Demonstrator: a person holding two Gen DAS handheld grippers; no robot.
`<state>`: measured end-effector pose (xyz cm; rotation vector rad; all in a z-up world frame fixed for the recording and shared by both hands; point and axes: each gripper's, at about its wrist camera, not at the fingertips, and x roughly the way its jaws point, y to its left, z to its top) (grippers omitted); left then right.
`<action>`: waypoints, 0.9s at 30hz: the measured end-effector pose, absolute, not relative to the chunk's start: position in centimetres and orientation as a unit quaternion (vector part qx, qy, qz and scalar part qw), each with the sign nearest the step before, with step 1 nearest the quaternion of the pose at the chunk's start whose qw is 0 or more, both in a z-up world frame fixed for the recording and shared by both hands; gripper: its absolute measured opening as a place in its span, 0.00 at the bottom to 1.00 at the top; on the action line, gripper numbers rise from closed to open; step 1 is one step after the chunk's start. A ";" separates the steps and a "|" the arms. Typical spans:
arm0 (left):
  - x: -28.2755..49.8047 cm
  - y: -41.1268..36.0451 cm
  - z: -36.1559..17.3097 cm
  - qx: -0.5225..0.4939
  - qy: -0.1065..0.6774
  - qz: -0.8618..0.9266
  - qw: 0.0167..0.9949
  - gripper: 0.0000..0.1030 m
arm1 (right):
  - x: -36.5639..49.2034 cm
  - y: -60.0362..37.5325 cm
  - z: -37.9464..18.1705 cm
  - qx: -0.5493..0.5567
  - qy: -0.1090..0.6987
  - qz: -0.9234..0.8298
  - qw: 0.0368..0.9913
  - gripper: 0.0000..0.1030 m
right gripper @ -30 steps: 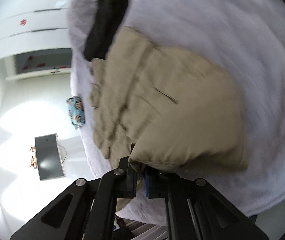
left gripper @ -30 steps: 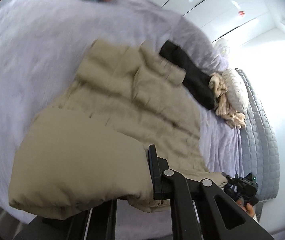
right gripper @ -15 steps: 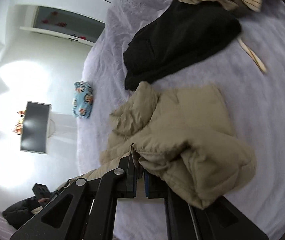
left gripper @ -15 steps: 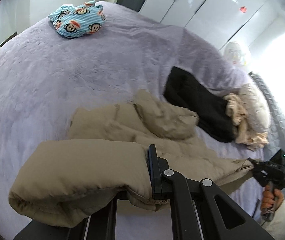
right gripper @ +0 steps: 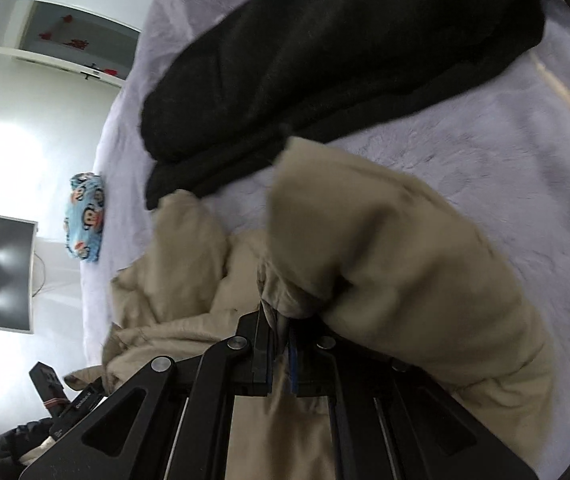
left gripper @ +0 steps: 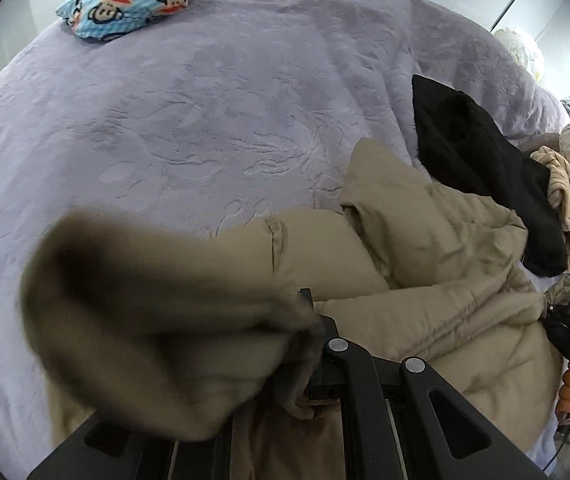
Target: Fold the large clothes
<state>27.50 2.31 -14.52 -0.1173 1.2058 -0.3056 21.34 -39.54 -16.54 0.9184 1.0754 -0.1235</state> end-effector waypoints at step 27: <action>25.1 -2.0 -11.3 0.075 0.479 -0.153 0.861 0.57 | 22.1 -33.2 -13.5 0.252 0.538 0.013 0.804 0.20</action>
